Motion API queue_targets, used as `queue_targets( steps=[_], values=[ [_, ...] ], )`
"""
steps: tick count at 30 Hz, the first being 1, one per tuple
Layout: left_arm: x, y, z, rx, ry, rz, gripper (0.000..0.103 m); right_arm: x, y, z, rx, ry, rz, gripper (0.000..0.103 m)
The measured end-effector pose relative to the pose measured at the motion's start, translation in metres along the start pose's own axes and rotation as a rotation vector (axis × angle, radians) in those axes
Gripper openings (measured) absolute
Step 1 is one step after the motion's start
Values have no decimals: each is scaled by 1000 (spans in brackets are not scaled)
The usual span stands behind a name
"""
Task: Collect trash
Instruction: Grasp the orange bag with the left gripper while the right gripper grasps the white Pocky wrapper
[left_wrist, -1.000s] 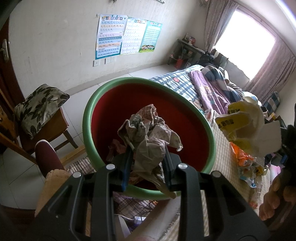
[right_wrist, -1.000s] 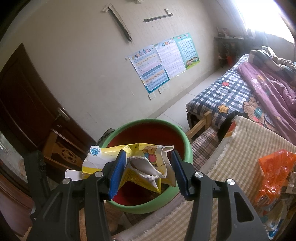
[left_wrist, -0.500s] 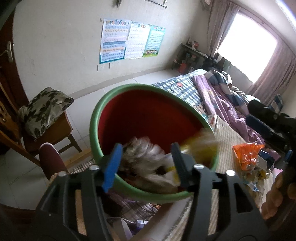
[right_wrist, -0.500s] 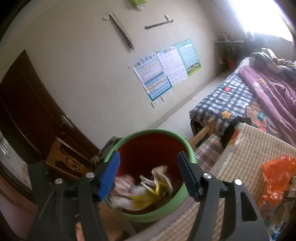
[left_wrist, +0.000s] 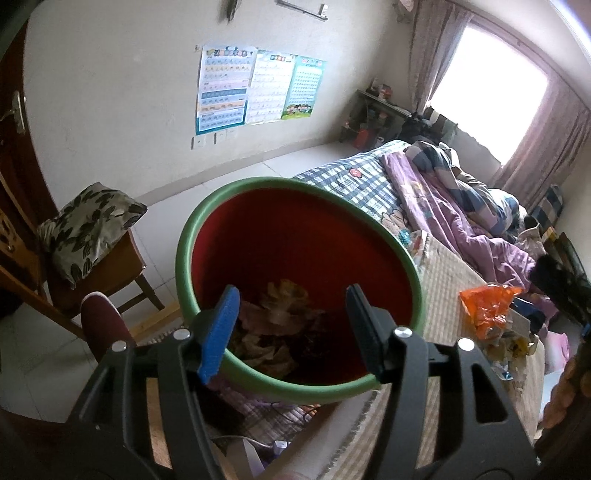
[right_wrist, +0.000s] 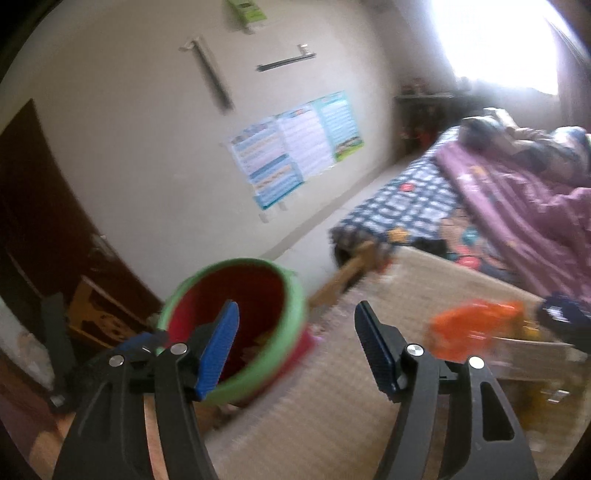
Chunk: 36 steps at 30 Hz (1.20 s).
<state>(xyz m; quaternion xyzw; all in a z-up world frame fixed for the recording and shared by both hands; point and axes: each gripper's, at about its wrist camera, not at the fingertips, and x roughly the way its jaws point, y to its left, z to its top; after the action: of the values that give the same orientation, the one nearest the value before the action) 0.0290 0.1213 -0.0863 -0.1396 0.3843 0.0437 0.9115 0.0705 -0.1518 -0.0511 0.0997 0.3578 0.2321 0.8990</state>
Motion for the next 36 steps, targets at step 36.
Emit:
queue_targets(
  steps=[36],
  values=[
    [3, -51, -3, 96, 38, -48, 57, -78, -144, -120, 302, 163, -341, 70]
  ],
)
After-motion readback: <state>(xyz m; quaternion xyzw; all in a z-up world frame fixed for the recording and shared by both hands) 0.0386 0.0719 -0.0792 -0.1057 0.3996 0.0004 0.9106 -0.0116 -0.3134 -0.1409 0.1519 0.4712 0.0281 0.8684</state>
